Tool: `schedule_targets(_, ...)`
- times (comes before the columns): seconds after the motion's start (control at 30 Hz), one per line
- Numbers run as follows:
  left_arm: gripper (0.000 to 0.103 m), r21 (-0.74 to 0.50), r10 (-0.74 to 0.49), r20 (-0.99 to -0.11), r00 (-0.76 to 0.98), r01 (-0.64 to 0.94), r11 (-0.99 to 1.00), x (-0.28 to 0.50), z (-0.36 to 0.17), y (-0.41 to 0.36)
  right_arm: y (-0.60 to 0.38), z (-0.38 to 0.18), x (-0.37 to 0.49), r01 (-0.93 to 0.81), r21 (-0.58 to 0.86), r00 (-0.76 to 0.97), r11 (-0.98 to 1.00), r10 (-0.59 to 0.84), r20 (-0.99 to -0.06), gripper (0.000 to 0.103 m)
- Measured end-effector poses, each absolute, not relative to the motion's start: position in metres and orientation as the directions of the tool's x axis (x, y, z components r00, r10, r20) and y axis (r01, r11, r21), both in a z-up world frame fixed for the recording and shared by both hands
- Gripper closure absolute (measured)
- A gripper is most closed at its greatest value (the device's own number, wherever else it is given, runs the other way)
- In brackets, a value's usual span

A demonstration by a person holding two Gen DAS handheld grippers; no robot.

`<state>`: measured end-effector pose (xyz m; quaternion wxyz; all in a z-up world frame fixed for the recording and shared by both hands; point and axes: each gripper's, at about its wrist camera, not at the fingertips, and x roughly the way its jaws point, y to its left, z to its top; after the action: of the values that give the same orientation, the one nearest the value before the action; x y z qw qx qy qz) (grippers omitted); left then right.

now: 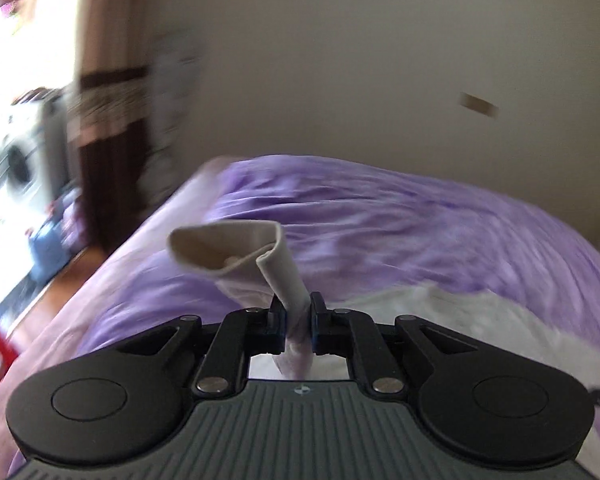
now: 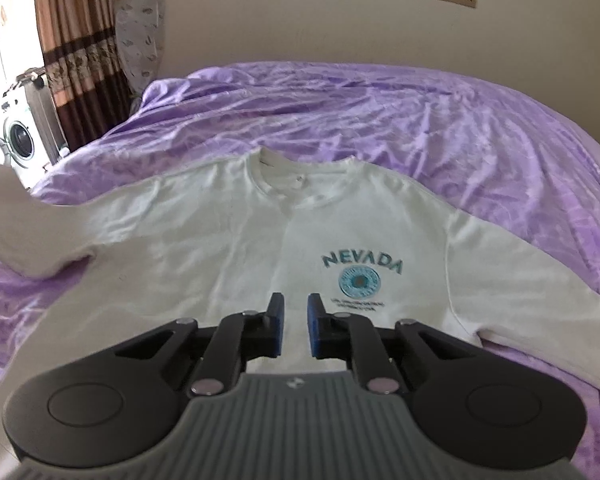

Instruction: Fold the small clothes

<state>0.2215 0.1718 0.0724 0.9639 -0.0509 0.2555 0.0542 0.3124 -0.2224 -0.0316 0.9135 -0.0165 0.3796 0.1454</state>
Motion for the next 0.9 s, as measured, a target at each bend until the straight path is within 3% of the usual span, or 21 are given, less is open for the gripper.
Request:
schedule_targets(0.23, 0.092, -0.02, -0.098, -0.576, 0.812, 0.106, 0.994, 0.265, 0.011, 0.042, -0.212, -0.036, 0.322, -0.277, 0.128, 0.656, 0.952, 0.285, -0.699, 0.094)
schedule_targets(0.37, 0.088, -0.112, -0.227, -0.673, 0.704, 0.207, 0.972, 0.283, -0.047, 0.013, -0.216, -0.052, 0.33, -0.267, 0.188, 0.633, 0.945, 0.319, -0.705, 0.094)
schedule_targets(0.43, 0.066, -0.188, -0.305, -0.711, 0.633, 0.247, 0.951, 0.284, -0.07, 0.011, -0.217, -0.062, 0.33, -0.259, 0.198, 0.64, 0.945, 0.322, -0.698, 0.089)
schedule_targets(0.5, 0.053, -0.227, -0.35, -0.729, 0.589, 0.274, 0.935, 0.281, -0.086, 0.015, -0.217, -0.071, 0.328, -0.268, 0.2, 0.644, 0.942, 0.33, -0.69, 0.082)
schedule_targets(0.6, 0.05, -0.24, -0.361, -0.729, 0.582, 0.277, 0.93, 0.272, -0.086, 0.028, -0.212, -0.084, 0.33, -0.279, 0.205, 0.619, 0.938, 0.339, -0.709, 0.079)
schedule_targets(0.7, 0.042, -0.214, -0.327, -0.712, 0.621, 0.251, 0.944, 0.27, -0.07, 0.05, -0.215, -0.098, 0.338, -0.244, 0.359, 0.537, 0.901, 0.434, -0.723, 0.078)
schedule_targets(0.73, 0.039, -0.196, -0.307, -0.706, 0.638, 0.241, 0.951, 0.269, -0.067, 0.059, -0.215, -0.104, 0.342, -0.232, 0.411, 0.513, 0.882, 0.47, -0.719, 0.075)
schedule_targets(0.8, 0.037, -0.144, -0.248, -0.699, 0.671, 0.208, 0.967, 0.269, -0.059, 0.076, -0.212, -0.114, 0.347, -0.2, 0.49, 0.488, 0.849, 0.52, -0.701, 0.053)
schedule_targets(0.83, 0.037, -0.114, -0.208, -0.7, 0.683, 0.181, 0.977, 0.269, -0.056, 0.084, -0.21, -0.12, 0.351, -0.18, 0.518, 0.48, 0.836, 0.534, -0.695, 0.048)
schedule_targets(0.9, 0.037, -0.095, -0.156, -0.711, 0.686, 0.127, 0.987, 0.269, -0.058, 0.101, -0.206, -0.131, 0.359, -0.137, 0.571, 0.47, 0.809, 0.561, -0.681, 0.047)
